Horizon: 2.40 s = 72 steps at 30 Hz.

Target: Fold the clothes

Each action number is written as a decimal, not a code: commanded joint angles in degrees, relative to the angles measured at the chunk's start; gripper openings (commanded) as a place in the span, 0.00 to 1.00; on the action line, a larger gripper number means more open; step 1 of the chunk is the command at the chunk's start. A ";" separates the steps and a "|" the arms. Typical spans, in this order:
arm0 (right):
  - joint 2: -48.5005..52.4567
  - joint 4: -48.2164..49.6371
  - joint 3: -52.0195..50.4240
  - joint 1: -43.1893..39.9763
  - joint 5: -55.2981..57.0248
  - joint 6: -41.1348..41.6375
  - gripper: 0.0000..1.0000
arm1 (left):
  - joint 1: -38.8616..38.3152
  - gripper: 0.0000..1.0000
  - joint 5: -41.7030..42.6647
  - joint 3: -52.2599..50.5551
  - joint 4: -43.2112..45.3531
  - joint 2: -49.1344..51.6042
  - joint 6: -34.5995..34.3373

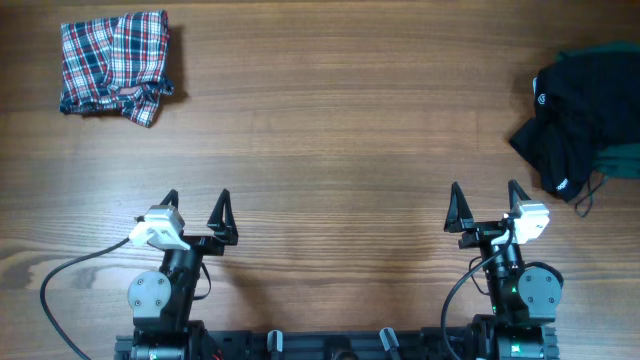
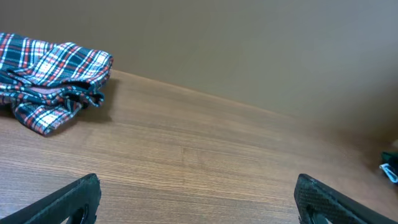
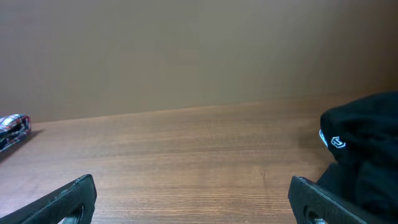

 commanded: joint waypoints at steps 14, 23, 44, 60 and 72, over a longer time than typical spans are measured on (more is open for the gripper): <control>0.07 0.22 -0.04 0.02 0.61 1.07 1.00 | -0.26 1.00 -0.74 -0.37 -0.22 -0.20 1.36; 0.07 0.22 -0.04 0.02 0.61 1.07 1.00 | -0.26 1.00 -0.74 -0.35 -0.22 -0.09 1.36; 0.07 0.22 -0.04 0.02 0.61 1.09 1.00 | -0.26 1.00 -0.74 -0.37 -0.22 0.00 1.36; 0.07 1.66 -0.04 0.02 -0.22 10.38 1.00 | -0.26 1.00 -0.72 -0.35 -0.22 0.02 1.36; 0.07 13.44 0.68 0.02 -12.96 11.28 1.00 | -0.26 1.00 -0.72 -0.37 -0.20 0.02 1.36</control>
